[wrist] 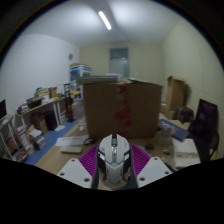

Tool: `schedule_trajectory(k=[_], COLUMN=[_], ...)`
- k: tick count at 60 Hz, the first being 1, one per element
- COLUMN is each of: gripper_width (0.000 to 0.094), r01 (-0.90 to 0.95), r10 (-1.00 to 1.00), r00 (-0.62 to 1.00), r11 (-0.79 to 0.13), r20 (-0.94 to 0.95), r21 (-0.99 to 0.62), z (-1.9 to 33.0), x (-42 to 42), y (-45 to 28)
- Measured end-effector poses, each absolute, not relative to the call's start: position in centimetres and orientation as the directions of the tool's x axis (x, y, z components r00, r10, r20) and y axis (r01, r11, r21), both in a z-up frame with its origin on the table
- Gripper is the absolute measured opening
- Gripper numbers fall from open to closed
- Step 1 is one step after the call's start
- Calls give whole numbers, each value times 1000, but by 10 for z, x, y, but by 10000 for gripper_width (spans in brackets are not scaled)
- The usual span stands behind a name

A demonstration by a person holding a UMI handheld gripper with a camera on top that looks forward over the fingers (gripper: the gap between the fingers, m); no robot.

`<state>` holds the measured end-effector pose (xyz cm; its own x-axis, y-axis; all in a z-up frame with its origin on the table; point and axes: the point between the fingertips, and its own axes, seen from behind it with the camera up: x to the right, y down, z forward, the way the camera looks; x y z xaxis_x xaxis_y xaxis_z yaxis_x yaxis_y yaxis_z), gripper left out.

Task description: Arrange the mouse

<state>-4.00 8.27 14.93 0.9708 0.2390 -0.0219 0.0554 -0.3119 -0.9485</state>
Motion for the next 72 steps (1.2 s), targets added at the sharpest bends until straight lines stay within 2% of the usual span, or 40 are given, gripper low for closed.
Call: schedule_trajectory(k=[4,7,17,27,30,37,38,39,43,44,45,49,60,72], gripper_width=[441,437,439,450,451,566,599,680,827,839,823,863,852,838], r01=[63,49,14,37,46,62,68,76,116,122,125,110,12,-41], r10=[173,141,117,118,120,126,130,134,131,128,123,115,193,214], r00=[985,990,992,992,992,992,991,991,990,990,990,992,977,966], r11=[-304,-329,-520,-623,-618,-623,-624,-621,-601,-596,-591,-558,-466,-437], r20=[10,3,-55,-48,-36,-22,-17,-10,45,56,63,54,-88,-148], r21=[-951,-943,-854,-782,-785,-779,-779,-780,-791,-794,-797,-823,-885,-898], z=[155,145,49,-16,-14,-13,-14,-13,-8,-6,-4,12,51,38], x=[0,21,51,55,56,56,56,57,65,68,70,74,71,101], y=[88,89,98,101,103,104,103,103,102,100,98,82,-6,-69])
